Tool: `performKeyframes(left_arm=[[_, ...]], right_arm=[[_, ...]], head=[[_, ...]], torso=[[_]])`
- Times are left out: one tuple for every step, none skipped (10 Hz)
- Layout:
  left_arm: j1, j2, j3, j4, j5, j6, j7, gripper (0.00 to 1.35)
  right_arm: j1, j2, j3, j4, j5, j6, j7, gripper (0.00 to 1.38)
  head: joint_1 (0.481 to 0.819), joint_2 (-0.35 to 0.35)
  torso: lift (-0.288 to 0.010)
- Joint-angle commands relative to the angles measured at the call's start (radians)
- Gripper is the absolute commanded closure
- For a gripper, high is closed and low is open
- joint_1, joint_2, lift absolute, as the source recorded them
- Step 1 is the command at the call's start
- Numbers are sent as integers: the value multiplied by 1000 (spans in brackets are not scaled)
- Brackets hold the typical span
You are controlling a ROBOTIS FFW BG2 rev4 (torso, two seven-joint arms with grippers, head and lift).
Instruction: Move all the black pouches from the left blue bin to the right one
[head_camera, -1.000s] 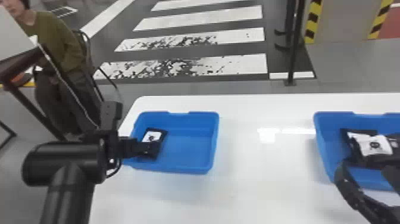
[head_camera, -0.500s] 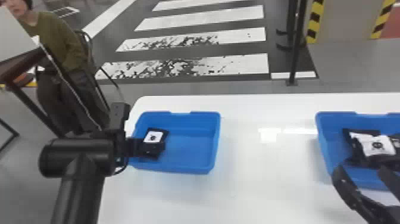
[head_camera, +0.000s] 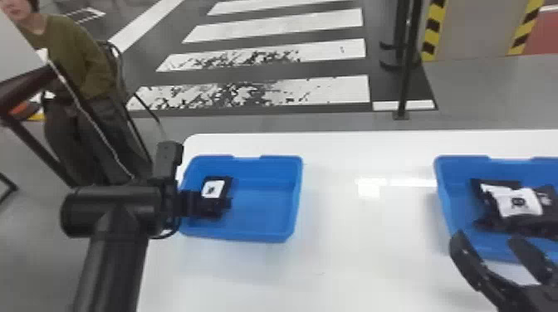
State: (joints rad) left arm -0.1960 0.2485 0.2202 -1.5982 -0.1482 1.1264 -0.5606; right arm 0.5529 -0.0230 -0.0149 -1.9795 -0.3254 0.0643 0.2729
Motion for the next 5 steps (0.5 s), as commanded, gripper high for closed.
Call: performKeyframes(left_arm=[[-18, -1, -7, 26, 7, 12, -1, 559], [-22, -5, 1, 51, 13, 12, 1, 828], [-20, -5, -7, 58, 11, 0, 1, 815], [-10, -6, -11, 61, 1, -49, -5, 820], [-3, -6, -5, 61, -17, -108, -10, 914]], right_arm=[[-1, 0, 1, 5, -10, 4, 0, 140], [-3, 0, 1, 5, -12, 4, 0, 145], [-3, 0, 1, 5, -14, 7, 0, 147], [-1, 0, 1, 7, -16, 7, 2, 147], [-1, 0, 1, 7, -22, 12, 3, 147]], head=[[695, 245], [695, 244], [695, 241], [695, 240], [695, 240]], torso=[[-140], [-140], [-140], [-140], [-140]])
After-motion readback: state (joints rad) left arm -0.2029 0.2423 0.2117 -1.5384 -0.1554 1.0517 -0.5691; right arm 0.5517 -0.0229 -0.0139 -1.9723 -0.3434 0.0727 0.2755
